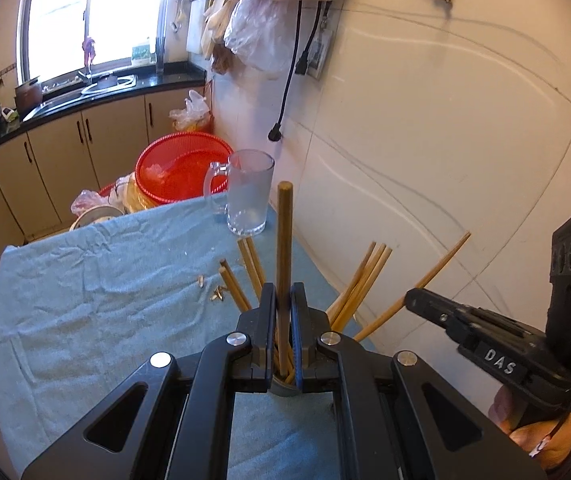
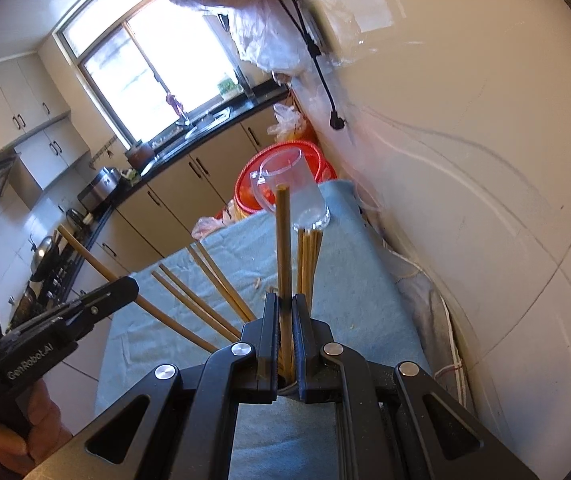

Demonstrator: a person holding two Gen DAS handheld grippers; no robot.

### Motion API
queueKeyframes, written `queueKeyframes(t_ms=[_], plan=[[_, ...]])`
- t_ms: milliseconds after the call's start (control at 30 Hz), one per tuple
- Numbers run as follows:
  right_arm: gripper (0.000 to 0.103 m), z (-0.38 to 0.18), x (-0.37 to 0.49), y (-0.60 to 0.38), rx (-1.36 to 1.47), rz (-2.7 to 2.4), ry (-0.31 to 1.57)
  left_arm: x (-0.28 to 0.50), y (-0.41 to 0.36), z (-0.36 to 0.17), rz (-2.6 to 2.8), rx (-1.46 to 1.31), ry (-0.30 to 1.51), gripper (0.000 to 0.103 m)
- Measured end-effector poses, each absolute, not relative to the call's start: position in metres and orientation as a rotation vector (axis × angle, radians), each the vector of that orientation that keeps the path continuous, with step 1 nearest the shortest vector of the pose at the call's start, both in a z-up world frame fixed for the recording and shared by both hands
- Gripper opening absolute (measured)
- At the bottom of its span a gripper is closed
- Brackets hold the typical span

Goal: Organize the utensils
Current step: 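Lower chopsticks into the black holder and open both tools, then raise both open tools away from the black holder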

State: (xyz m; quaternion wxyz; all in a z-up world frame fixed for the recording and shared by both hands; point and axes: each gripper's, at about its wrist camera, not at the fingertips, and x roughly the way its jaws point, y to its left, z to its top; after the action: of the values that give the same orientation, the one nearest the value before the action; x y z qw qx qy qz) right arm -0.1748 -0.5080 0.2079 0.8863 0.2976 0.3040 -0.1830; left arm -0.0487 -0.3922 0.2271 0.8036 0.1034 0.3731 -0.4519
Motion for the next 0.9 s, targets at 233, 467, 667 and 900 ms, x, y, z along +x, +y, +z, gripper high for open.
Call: queueKeyframes(t_ms=[233, 467, 667, 900], plan=[[0.007, 0.182, -0.16, -0.51, 0.626, -0.389, 0.701, -0.045, -0.395, 0.208, -0.948, 0.24, 0.846, 0.007], [0.008, 0.172, -0.154, -0.517, 0.63, -0.412, 0.713, -0.04, -0.395, 0.198, -0.916, 0.246, 0.856, 0.007], [0.028, 0.185, -0.164, -0.52, 0.633, -0.419, 0.675, -0.041, -0.389, 0.206, -0.914, 0.229, 0.809, 0.035], [0.077, 0.219, -0.187, -0.518, 0.593, -0.514, 0.603, -0.045, -0.367, 0.227, -0.835, 0.192, 0.723, 0.066]])
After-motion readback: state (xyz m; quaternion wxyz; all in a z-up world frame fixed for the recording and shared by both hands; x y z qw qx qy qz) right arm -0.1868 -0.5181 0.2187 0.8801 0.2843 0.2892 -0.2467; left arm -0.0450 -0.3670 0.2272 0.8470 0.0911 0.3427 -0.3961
